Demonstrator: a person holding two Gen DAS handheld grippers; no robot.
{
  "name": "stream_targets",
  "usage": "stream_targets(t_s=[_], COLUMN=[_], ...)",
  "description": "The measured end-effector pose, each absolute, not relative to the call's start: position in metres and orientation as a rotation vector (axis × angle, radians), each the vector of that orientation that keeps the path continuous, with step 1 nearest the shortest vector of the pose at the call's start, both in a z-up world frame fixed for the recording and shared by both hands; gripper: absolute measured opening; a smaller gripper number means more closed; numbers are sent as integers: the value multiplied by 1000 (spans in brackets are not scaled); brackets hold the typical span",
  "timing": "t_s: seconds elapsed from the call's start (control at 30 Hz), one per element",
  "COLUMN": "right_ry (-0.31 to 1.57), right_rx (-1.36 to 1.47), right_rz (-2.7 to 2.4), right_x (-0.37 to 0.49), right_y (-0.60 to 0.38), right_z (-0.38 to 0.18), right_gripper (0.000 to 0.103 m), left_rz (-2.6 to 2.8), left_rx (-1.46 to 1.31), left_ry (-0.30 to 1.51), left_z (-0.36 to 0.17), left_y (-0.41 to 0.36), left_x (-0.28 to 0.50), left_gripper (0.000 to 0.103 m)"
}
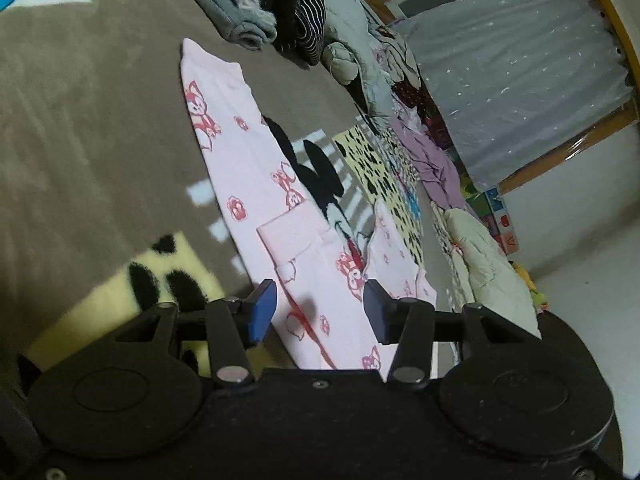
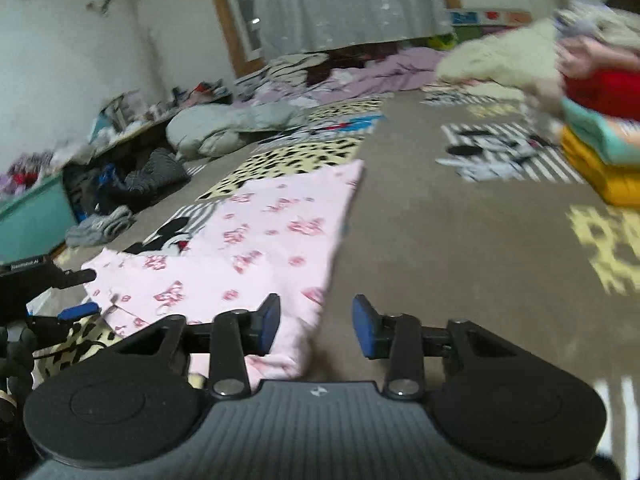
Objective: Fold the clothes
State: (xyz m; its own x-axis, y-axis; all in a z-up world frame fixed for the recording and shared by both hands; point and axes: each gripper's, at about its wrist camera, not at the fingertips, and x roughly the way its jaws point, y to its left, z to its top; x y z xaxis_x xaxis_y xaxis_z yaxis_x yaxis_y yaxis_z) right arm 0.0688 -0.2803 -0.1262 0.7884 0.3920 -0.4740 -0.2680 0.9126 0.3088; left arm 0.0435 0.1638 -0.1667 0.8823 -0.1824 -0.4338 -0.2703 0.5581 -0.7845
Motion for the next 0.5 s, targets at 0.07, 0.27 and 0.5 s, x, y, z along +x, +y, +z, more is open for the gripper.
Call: stream_targets(t_s=[0.07,0.27,0.5], right_ry=[543,507,513], right_rx=[226,95,-228], right_rz=[370,484,540], right_x=[69,74,53], right_y=[-280,-247,-208], right_z=[-131,-137,-154], right_gripper=[37,37,36], left_rz=[61,99,106], left_rx=[-968,-940,-875], left_ry=[507,531,546], left_z=[-165,-170,-162], left_y=[160,156,145], left_x=[46,49,48], left_gripper=[46,46,46])
